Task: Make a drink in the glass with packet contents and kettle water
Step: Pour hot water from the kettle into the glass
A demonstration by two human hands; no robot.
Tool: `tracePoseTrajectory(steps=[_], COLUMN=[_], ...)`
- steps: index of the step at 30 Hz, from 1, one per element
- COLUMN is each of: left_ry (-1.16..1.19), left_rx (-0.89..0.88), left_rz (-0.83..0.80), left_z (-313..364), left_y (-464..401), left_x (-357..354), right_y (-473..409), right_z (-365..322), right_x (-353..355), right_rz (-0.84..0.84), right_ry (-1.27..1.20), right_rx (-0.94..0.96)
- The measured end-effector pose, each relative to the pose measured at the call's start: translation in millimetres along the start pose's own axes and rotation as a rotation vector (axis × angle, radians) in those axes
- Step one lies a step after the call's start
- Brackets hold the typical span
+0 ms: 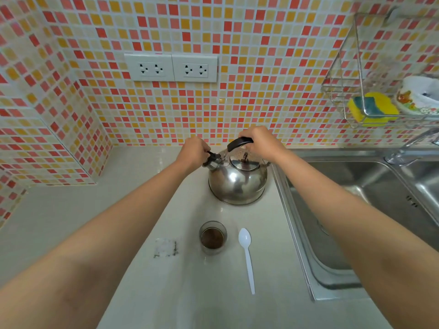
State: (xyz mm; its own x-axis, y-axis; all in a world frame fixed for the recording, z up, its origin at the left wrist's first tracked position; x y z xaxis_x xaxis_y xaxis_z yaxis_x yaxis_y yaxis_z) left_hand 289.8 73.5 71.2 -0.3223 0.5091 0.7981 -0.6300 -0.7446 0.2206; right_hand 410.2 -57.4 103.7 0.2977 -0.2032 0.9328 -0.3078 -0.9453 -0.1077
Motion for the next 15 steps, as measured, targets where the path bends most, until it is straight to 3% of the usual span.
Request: tracePoseTrajectory(steps=[15], left_ry=[-0.021], left_rx=[-0.002], left_rz=[-0.014], left_z=[-3.9], left_y=[-2.8], left_x=[-6.8], right_y=[-4.0], right_z=[7.0], right_x=[-12.4], right_rz=[-0.016], right_ry=[0.000], right_rx=[-0.020])
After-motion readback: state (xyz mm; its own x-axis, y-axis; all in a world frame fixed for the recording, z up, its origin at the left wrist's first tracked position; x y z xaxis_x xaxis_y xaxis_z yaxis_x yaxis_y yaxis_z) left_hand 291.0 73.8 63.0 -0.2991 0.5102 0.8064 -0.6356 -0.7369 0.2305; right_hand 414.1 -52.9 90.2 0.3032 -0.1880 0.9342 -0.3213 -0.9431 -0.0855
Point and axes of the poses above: each hand's wrist, its own y-axis away from the middle knuckle, its own x-axis out of the back of the hand, z = x × y, the point moved 6 cm from there along -y, towards the middle knuckle, and after that the axes turned 13 degrees about x, right-handed, at the moved point
